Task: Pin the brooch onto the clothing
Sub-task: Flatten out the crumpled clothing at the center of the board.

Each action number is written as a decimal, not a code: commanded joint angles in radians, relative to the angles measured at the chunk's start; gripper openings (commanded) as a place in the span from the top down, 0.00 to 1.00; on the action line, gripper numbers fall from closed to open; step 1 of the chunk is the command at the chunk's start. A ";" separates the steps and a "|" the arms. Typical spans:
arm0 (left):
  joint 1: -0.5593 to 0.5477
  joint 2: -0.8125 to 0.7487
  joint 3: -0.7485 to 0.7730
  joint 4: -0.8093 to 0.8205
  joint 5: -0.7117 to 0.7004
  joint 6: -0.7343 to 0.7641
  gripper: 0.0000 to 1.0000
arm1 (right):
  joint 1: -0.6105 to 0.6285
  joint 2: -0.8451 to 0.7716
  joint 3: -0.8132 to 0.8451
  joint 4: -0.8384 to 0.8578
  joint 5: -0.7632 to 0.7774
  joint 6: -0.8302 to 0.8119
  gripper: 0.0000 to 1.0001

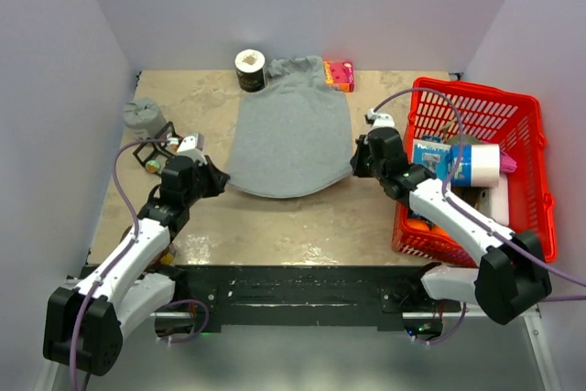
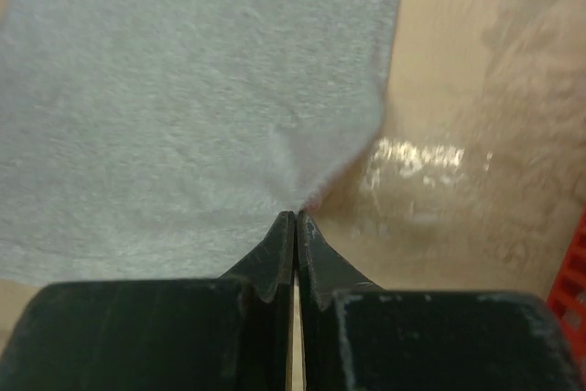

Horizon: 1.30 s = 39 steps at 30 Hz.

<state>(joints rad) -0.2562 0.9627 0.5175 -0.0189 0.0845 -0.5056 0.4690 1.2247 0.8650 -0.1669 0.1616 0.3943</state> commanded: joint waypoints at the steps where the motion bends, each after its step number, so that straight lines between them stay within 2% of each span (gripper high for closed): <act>1: 0.002 -0.078 -0.017 -0.039 -0.011 -0.116 1.00 | 0.054 -0.008 -0.029 -0.023 0.002 0.073 1.00; 5: 0.002 -0.068 -0.033 -0.142 -0.037 -0.120 1.00 | 0.155 0.027 -0.047 -0.095 0.094 0.113 1.00; 8: 0.002 -0.077 -0.051 -0.180 -0.074 -0.137 1.00 | 0.186 0.056 -0.060 -0.143 0.127 0.156 1.00; 19: 0.002 -0.285 -0.197 -0.229 -0.158 -0.246 1.00 | 0.215 0.050 -0.135 -0.256 0.151 0.271 1.00; 29: -0.015 -0.329 -0.214 -0.306 -0.146 -0.292 1.00 | 0.250 0.001 -0.172 -0.407 0.173 0.347 1.00; 35: -0.043 -0.393 -0.211 -0.383 -0.143 -0.373 1.00 | 0.264 -0.050 -0.222 -0.451 0.179 0.393 1.00; 39: -0.084 -0.423 -0.198 -0.429 -0.195 -0.425 1.00 | 0.289 -0.054 -0.230 -0.482 0.187 0.428 1.00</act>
<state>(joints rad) -0.3046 0.5674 0.3046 -0.3969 -0.0540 -0.8558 0.7452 1.1980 0.6529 -0.5770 0.3054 0.7601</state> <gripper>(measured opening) 0.019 0.010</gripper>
